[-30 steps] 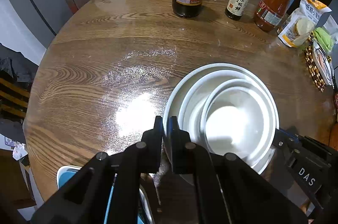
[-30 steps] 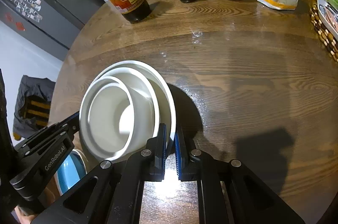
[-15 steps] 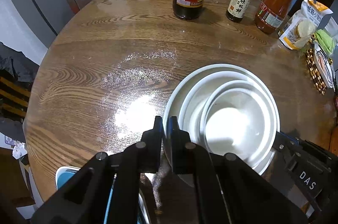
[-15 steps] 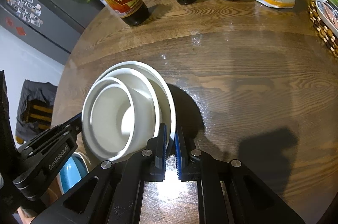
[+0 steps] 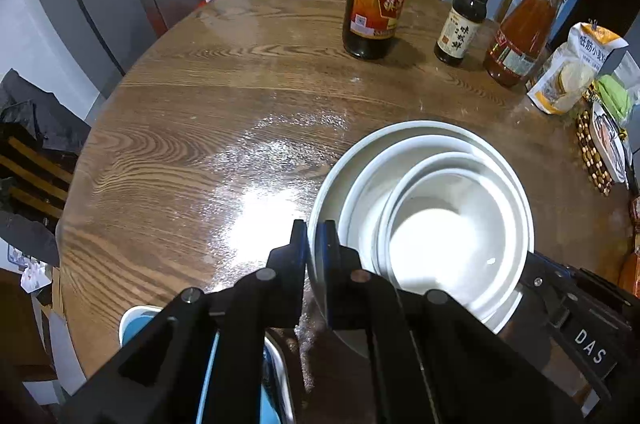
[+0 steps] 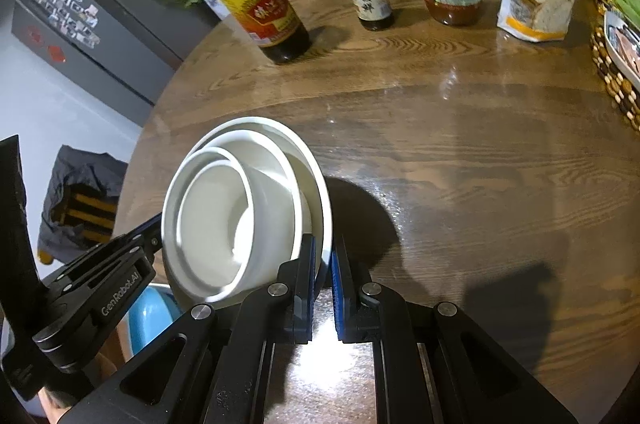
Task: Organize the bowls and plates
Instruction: 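Lift the nested white bowl stack with both grippers toward the teal dish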
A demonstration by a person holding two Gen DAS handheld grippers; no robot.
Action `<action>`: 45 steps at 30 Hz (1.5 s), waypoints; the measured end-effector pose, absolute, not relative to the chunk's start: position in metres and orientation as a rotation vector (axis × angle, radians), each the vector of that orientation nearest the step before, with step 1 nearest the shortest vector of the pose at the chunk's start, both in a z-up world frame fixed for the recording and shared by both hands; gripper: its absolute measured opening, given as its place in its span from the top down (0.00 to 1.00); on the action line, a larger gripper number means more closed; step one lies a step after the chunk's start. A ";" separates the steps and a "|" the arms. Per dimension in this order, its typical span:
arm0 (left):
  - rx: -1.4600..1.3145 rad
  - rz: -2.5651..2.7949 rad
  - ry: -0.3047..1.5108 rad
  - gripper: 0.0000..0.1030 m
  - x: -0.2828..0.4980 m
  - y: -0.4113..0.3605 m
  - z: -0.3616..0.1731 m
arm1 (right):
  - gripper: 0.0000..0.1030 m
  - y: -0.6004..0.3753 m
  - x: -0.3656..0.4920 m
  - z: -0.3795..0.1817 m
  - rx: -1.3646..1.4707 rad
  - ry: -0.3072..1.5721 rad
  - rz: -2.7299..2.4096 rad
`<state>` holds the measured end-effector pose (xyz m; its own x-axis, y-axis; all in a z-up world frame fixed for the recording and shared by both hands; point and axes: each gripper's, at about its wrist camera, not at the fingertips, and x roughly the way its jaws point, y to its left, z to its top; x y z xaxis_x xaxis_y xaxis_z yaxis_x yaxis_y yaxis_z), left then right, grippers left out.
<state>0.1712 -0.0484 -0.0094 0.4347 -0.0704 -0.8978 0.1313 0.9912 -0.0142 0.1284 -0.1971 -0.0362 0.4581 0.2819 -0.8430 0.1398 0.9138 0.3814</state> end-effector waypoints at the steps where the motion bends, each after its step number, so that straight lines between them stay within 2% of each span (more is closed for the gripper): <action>1: 0.059 -0.121 1.109 0.97 0.170 -0.047 -0.008 | 0.89 -0.196 0.127 -0.034 0.429 1.097 0.097; 32: -0.019 0.114 1.010 0.96 0.106 0.022 0.037 | 0.89 -0.125 0.100 -0.001 0.337 1.065 0.337; 45: -0.070 0.225 1.024 0.96 0.078 0.061 0.034 | 0.89 -0.081 0.091 -0.009 0.278 1.103 0.439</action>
